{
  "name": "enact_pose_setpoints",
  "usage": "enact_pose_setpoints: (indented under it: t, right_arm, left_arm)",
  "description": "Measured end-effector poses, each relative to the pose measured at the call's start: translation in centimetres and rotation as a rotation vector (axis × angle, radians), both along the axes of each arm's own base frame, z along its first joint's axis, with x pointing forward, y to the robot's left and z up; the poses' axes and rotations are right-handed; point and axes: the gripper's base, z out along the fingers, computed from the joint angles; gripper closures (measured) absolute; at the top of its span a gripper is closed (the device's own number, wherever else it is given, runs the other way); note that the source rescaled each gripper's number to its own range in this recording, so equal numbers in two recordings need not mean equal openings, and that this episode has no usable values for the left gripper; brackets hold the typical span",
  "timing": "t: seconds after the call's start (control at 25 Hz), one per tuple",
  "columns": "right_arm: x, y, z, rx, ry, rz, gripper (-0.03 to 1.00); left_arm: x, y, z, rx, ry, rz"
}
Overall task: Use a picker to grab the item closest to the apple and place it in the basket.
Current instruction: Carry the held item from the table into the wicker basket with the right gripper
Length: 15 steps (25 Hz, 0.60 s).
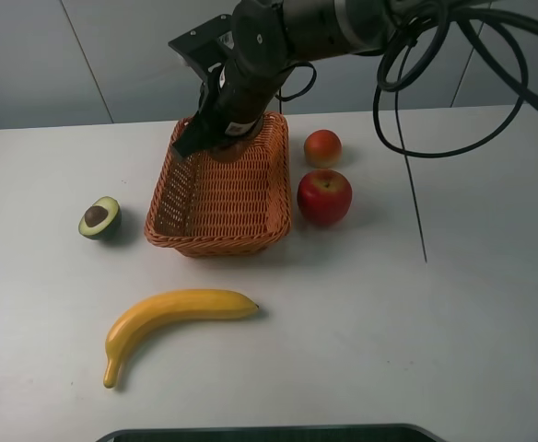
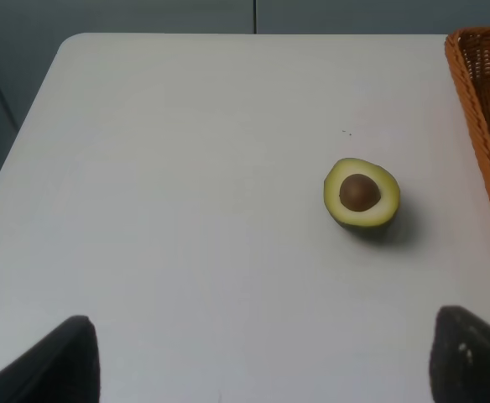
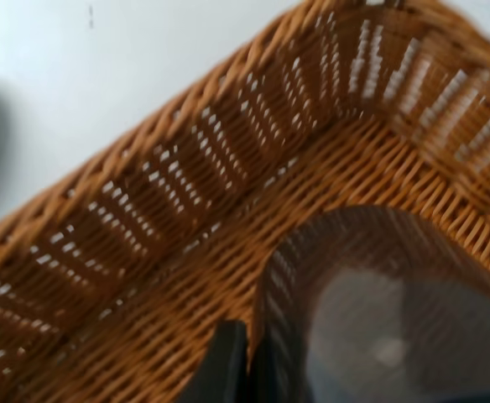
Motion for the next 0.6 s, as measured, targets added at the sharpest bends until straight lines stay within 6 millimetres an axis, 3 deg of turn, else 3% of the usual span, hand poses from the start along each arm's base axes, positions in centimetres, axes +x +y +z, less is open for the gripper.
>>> enact_pose_setpoints:
  t: [0.32, 0.44, 0.6]
  right_arm:
    - [0.1, 0.0, -1.9, -0.038, 0.028, 0.005, 0.94]
    - [0.1, 0.0, -1.9, -0.036, 0.029, 0.004, 0.75]
    - [0.0, 0.1, -1.8, -0.017, 0.044, -0.01, 0.39]
  left_arm:
    - [0.0, 0.0, 0.0, 0.002, 0.0, -0.001]
    - [0.0, 0.0, 0.0, 0.003, 0.0, -0.002]
    - [0.0, 0.0, 0.0, 0.003, 0.0, -0.002]
